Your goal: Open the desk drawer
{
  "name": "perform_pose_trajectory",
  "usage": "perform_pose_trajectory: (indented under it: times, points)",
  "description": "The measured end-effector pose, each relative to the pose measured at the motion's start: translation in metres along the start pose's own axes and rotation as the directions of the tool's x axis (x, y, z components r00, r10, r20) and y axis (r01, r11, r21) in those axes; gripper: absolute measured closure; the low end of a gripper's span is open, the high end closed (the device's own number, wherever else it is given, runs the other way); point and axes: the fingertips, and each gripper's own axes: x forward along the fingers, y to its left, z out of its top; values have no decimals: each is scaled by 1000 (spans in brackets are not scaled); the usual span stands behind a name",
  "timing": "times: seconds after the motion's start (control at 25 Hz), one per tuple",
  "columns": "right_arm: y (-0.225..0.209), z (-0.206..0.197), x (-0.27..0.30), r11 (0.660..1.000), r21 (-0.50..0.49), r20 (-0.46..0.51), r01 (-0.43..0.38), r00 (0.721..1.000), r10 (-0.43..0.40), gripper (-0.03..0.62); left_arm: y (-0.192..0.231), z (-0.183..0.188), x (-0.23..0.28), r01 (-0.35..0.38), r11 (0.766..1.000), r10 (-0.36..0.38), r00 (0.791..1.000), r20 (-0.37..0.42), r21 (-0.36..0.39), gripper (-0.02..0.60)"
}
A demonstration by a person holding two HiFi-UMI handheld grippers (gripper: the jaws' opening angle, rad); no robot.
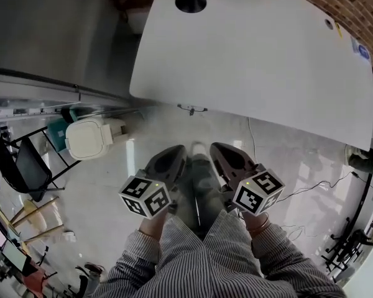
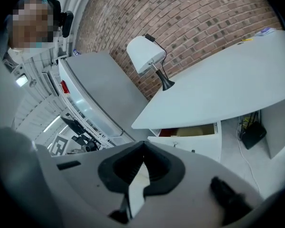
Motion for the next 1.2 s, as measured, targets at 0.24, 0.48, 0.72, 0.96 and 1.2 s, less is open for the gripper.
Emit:
perform_pose_trajectory:
  times: [0.24, 0.48, 0.72, 0.96, 1.2]
  points:
    - [-18, -19, 12, 1000, 24, -24, 10, 1000, -9, 577, 22, -20, 12, -16, 998, 17, 1000, 19, -68, 569]
    - [-33, -35, 28, 999, 54, -38, -3, 999, 5, 577, 46, -29, 21, -40, 994, 43, 999, 29, -103, 569]
    - [-46, -51, 51, 995, 95, -59, -26, 998, 32, 578, 62, -44, 33, -53, 992, 54, 999, 0, -112, 569]
    - [-57, -66, 71, 992, 120, -58, -36, 997, 43, 577, 90, -62, 43, -87, 988, 84, 996, -30, -131, 569]
    - [-73, -75, 80, 986, 165, -49, -19, 998, 27, 578, 105, -65, 59, -88, 981, 88, 996, -6, -173, 569]
